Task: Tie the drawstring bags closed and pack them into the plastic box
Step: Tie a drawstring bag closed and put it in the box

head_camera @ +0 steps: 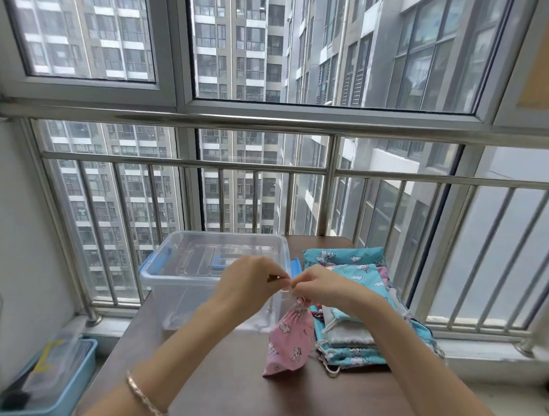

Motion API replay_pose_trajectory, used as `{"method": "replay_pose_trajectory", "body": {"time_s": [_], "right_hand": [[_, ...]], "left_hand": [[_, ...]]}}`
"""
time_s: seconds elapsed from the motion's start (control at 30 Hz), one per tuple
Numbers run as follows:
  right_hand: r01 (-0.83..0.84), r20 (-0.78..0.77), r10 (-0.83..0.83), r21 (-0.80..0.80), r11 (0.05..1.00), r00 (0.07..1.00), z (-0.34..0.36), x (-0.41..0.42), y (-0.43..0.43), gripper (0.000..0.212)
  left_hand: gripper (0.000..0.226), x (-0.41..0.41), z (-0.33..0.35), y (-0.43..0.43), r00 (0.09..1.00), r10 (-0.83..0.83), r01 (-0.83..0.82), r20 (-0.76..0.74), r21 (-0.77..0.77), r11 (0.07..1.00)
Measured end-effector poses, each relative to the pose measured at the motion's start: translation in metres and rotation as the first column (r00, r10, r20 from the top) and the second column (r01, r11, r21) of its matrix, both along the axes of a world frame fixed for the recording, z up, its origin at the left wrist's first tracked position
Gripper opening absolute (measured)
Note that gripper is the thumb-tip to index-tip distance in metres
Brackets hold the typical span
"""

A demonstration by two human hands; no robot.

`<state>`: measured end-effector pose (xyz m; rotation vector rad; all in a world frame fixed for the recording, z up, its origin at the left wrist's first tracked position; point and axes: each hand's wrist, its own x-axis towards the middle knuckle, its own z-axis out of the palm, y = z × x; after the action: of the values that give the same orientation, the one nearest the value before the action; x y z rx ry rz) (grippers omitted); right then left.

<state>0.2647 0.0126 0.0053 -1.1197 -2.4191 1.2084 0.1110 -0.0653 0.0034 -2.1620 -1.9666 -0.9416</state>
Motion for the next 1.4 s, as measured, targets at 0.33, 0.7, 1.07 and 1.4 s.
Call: {"method": "replay_pose_trajectory", "body": {"time_s": [0.33, 0.7, 1.07, 1.4], "right_hand": [[-0.032, -0.313, 0.012, -0.059, 0.998, 0.95, -0.003, 0.003, -0.009, 0.038], [0.101, -0.581, -0.162, -0.136, 0.986, 0.798, -0.026, 0.001, -0.012, 0.03], [0.156, -0.577, -0.163, -0.062, 0.986, 0.801, -0.022, 0.001, -0.013, 0.014], [0.164, -0.438, -0.115, 0.074, 0.984, 0.891, -0.017, 0.004, -0.01, 0.018]], "left_hand": [[0.031, 0.01, -0.014, 0.01, 0.727, -0.172, 0.231, 0.665, -0.001, 0.973], [0.042, -0.001, -0.018, 0.007, 0.525, -0.058, 0.269, 0.849, -0.102, 0.958], [0.038, -0.019, -0.02, 0.008, 0.865, -0.023, 0.236, 0.502, -0.366, 0.9], [0.027, -0.025, -0.02, 0.007, 0.907, -0.024, 0.151, 0.42, -0.273, 0.95]]}}
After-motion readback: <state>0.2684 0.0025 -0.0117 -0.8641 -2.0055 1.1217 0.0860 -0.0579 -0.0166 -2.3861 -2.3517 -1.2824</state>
